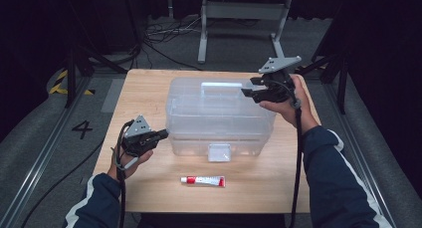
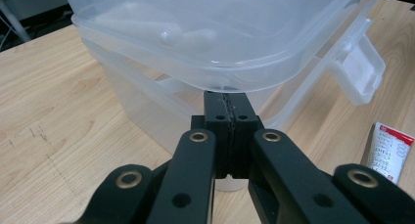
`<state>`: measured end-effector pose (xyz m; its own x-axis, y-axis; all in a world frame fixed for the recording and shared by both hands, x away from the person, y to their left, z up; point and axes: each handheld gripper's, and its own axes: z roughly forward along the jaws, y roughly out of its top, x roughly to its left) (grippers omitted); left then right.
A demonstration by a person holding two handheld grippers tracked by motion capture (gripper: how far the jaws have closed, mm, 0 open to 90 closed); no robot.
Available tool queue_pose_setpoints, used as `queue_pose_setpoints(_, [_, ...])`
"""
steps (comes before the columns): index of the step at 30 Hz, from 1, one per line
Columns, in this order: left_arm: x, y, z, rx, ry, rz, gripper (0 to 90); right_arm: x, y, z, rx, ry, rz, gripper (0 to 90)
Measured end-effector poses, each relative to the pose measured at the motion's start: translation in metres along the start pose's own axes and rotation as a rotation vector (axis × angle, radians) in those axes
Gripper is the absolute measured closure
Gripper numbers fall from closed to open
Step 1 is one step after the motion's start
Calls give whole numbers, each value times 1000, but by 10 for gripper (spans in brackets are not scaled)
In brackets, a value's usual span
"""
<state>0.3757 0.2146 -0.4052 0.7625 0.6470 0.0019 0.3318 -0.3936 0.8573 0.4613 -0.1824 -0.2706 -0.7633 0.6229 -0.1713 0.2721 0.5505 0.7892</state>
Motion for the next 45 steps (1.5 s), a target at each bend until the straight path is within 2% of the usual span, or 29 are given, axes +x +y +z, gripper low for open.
queue_pose_setpoints(1, [0, 0, 0, 0, 0, 0, 900, 0, 0, 0, 0, 0, 0, 493])
queue_pose_setpoints(6, [0, 1, 0, -3, 5, 2, 900, -5, -24, -21, -38, -20, -50, 444])
queue_pose_setpoints(11, [0, 4, -2, -20, 19, 14, 899, -14, -50, -35, -94, -42, -21, 429])
queue_pose_setpoints(13, [0, 4, -2, -22, 18, 16, 899, -15, -55, -38, -100, -49, -18, 429])
queue_pose_setpoints(14, [1, 4, -1, -19, 21, 15, 899, -16, -64, -42, -101, -60, -17, 426])
queue_pose_setpoints(17, [2, 5, -1, -18, 24, 13, 898, -19, -73, -48, -105, -64, -10, 421])
queue_pose_setpoints(23, [2, 6, -1, -14, 29, 16, 898, -22, -89, -59, -155, -61, 21, 419])
queue_pose_setpoints(25, [2, 7, -1, -15, 34, 21, 897, -22, -95, -62, -153, -59, 31, 415])
queue_pose_setpoints(30, [3, 8, -2, -20, 31, 17, 896, -16, -111, -60, -129, -56, 19, 413])
queue_pose_setpoints(35, [3, 11, -3, -16, 43, 33, 896, -8, -127, -55, -98, -48, 14, 422])
queue_pose_setpoints(37, [4, 12, -4, -25, 36, 23, 897, -3, -135, -53, -87, -53, 2, 422])
queue_pose_setpoints(43, [5, 14, -4, -34, 40, 16, 896, 5, -150, -41, -74, 6, -8, 408])
queue_pose_setpoints(45, [5, 15, -3, -40, 38, 2, 896, 3, -151, -41, -81, 6, 2, 414])
